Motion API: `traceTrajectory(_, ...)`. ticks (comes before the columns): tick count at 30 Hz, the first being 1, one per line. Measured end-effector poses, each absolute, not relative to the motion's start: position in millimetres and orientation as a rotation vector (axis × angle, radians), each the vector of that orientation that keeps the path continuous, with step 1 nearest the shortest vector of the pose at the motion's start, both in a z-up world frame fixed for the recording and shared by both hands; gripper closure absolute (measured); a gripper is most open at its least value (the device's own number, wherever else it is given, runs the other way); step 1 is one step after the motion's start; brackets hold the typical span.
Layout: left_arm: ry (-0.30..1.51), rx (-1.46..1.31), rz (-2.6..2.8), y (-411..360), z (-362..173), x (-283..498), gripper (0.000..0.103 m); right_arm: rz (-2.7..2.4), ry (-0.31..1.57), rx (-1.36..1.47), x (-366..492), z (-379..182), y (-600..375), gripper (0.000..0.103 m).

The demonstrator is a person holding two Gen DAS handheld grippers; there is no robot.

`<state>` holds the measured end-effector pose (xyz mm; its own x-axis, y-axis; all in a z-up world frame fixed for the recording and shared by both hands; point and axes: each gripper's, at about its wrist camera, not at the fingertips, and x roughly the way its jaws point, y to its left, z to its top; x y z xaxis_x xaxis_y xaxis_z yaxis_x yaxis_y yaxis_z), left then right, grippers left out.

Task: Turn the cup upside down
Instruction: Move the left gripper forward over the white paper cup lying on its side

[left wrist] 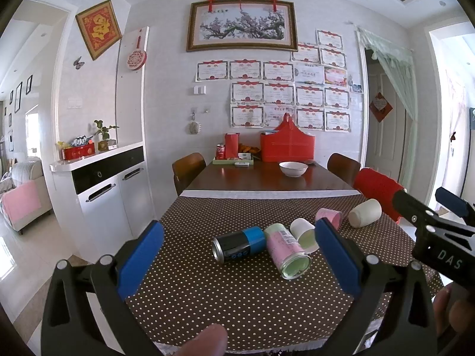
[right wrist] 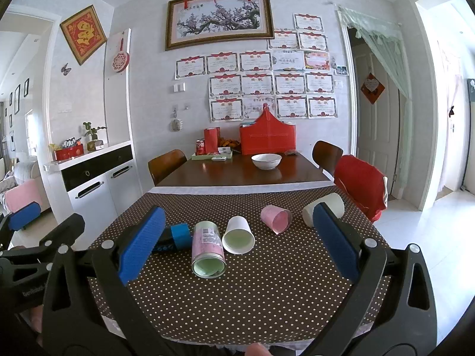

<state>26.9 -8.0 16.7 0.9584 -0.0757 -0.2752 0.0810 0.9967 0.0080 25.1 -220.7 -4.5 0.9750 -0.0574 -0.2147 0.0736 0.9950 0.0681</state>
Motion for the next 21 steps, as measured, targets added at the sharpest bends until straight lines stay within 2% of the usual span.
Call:
traceTrajectory(10, 0.304, 0.035, -0.094, -22.1, 9.4, 46.0, 0.004, -0.068, 0.244, 0.079, 43.4, -5.7, -237.5, 0.005)
traceTrajectory(21, 0.450, 0.110, -0.170, -86.0, -17.8, 131.7, 0.004, -0.153, 0.347, 0.088, 102.4, -35.2, -299.9, 0.005)
